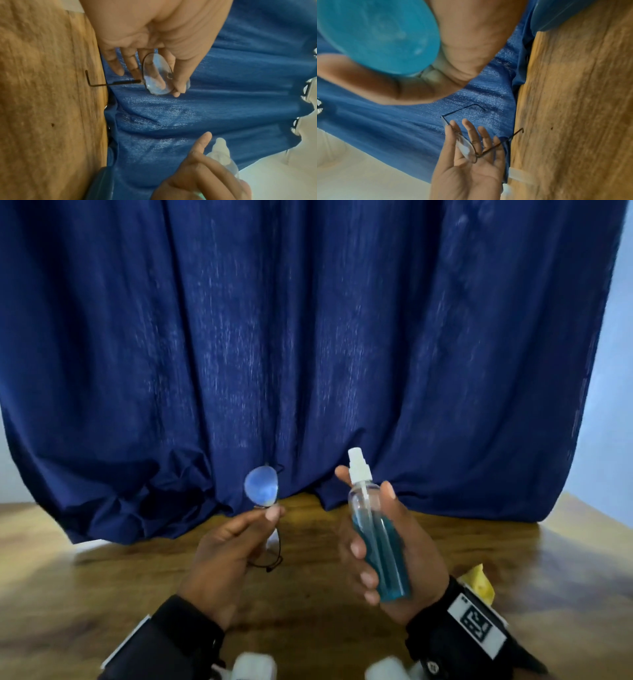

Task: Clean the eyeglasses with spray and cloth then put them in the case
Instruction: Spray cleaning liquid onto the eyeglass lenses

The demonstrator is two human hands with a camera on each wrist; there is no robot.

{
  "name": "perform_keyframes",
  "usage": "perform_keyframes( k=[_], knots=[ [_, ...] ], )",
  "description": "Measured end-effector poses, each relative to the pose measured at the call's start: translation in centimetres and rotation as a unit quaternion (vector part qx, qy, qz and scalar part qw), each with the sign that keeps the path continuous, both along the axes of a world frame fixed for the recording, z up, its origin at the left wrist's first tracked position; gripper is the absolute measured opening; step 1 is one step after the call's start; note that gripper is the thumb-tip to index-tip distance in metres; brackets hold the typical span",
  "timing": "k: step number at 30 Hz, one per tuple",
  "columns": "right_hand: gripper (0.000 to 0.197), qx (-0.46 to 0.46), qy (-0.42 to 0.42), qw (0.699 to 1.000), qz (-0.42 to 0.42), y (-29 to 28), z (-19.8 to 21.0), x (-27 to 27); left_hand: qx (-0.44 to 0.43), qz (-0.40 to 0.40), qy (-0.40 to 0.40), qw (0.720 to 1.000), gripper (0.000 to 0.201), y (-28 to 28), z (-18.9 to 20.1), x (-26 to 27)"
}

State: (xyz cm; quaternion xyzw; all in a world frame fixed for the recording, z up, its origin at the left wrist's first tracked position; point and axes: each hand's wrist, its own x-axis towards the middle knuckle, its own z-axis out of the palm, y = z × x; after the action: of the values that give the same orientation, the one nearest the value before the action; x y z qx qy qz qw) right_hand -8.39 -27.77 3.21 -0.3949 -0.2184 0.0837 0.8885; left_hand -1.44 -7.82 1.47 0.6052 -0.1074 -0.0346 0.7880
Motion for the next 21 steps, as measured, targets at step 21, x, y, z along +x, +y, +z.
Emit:
perform_keyframes(
  k=[21],
  knots=[
    [0.058,0.085,-0.076,0.979,0.17,0.6,1.3,-1.3,-0.018,0.024,-0.093,0.995,0.019,-0.4,0.4,-1.1]
  ],
)
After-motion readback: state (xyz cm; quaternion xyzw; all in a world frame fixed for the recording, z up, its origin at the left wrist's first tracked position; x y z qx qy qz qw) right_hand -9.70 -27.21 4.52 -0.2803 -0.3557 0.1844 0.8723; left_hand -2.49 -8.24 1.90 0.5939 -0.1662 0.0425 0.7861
